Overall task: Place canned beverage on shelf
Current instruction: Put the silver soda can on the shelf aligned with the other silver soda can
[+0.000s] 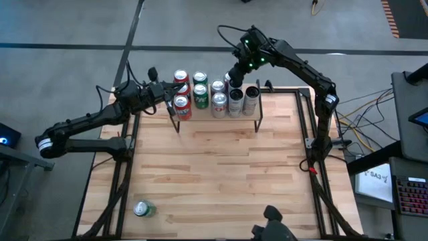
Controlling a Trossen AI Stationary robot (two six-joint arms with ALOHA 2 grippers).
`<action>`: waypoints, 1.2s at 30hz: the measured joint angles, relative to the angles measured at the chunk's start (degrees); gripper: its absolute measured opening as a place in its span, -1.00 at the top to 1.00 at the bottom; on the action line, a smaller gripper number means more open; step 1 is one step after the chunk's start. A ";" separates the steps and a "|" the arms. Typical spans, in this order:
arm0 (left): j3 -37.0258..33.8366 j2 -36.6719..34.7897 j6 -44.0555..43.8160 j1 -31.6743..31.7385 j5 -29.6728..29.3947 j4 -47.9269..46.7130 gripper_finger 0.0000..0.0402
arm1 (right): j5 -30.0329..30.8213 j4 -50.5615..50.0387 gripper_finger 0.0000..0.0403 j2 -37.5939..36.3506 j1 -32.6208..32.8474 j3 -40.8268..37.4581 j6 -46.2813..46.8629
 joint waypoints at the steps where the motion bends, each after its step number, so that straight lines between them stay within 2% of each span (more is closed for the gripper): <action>1: 0.00 0.01 -0.01 0.00 0.00 0.00 1.00 | 0.00 0.45 0.96 0.00 0.00 0.00 -0.04; 36: 0.00 0.05 0.12 0.00 0.02 0.11 1.00 | -1.45 4.95 0.96 1.64 0.74 1.41 -2.94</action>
